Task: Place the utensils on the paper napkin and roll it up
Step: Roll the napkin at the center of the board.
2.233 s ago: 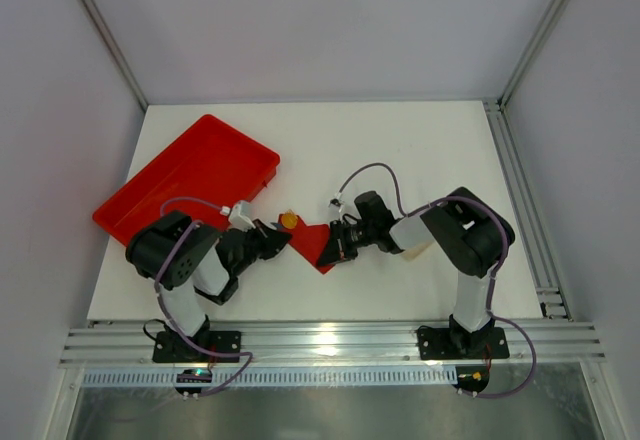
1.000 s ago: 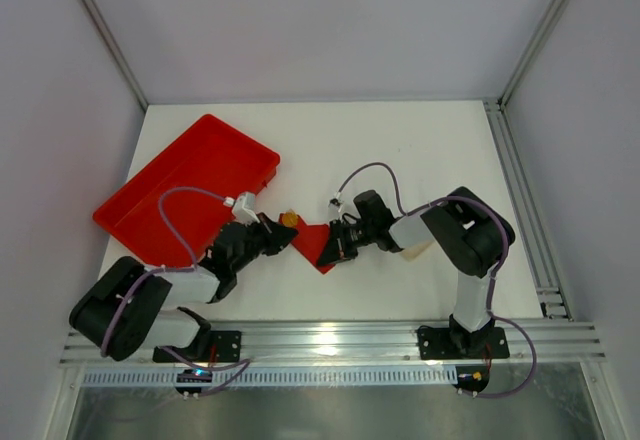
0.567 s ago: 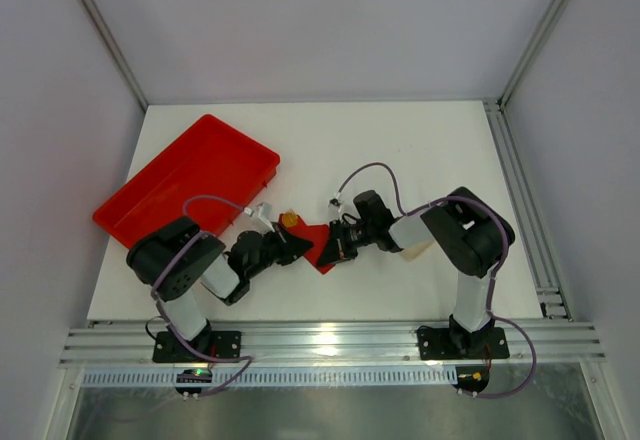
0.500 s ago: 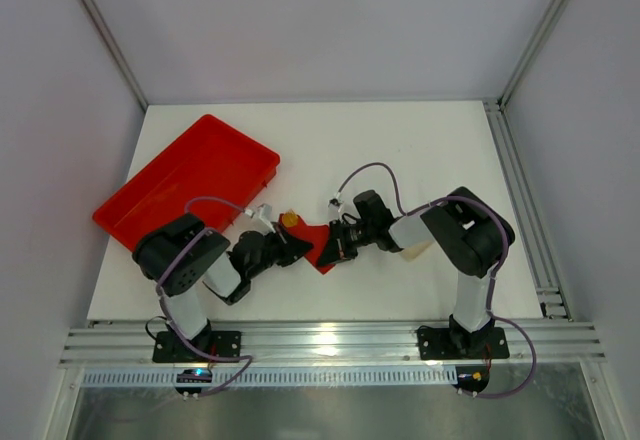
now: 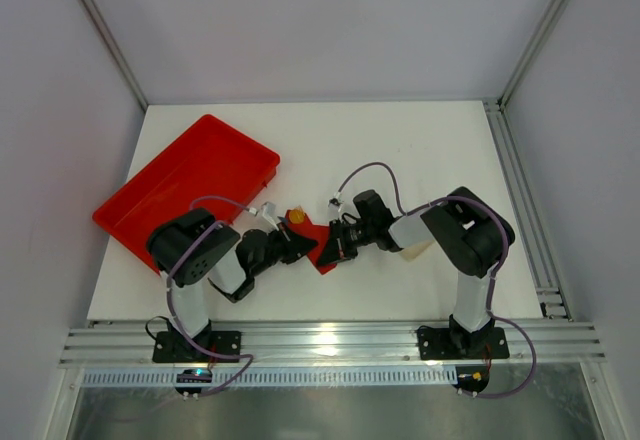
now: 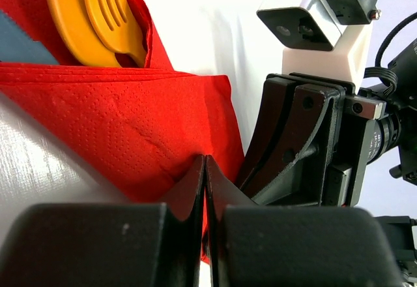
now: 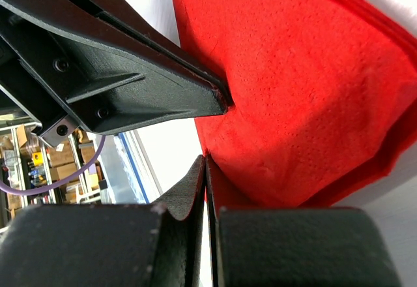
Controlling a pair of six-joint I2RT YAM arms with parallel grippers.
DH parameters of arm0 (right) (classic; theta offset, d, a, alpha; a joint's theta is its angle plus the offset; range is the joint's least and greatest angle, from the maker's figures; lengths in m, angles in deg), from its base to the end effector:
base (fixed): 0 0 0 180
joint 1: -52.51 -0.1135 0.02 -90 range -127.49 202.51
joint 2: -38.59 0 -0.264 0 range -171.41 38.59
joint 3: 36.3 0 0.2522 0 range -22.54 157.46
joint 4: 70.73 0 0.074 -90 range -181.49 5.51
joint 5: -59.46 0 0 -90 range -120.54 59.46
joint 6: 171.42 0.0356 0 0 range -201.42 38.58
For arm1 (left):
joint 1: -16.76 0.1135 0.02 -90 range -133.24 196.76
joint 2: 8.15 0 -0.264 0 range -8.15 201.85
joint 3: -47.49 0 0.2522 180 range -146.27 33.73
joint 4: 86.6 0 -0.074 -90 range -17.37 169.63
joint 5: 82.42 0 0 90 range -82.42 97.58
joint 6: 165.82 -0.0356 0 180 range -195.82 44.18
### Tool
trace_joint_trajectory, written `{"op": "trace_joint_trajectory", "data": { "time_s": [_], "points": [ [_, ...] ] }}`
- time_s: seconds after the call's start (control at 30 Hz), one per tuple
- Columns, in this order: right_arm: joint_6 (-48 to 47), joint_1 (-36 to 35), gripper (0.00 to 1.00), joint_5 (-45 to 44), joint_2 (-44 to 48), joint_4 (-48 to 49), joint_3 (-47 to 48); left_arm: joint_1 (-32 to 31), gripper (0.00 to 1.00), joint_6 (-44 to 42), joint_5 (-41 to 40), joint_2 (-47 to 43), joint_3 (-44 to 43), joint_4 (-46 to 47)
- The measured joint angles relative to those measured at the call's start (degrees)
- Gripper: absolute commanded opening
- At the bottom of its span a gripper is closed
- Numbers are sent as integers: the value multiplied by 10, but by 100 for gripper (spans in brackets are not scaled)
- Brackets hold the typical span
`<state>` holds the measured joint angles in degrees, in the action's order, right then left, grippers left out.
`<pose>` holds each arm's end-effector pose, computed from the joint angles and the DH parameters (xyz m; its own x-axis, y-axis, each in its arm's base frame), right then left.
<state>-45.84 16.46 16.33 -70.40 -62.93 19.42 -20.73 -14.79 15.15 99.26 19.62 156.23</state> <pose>0.2480 0.2127 0.0909 -0.9436 -0.1948 -0.2676 -0.3284 0.4487 0.8312 0.1951 -0.1555 0.0860 -0.7259 -0.5362 -0.4308 0.1411 0.4969 -0.8563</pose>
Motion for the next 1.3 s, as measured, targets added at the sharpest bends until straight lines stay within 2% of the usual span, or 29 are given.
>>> {"op": "trace_joint_trajectory", "data": {
  "time_s": [0.53,0.87,1.1,1.3],
  "points": [
    [-2,-1,4,-2,1,-3,0,0,0,-21,-3,-83,2,-10],
    [-10,-3,4,-9,6,-17,4,0,0,-14,-2,13,-21,-7],
    [-12,-3,4,-11,8,-26,7,1,0,-17,0,16,-25,-2],
    [-24,-6,9,-43,37,-70,7,1,0,-28,0,16,-27,-2]
  ]
}}
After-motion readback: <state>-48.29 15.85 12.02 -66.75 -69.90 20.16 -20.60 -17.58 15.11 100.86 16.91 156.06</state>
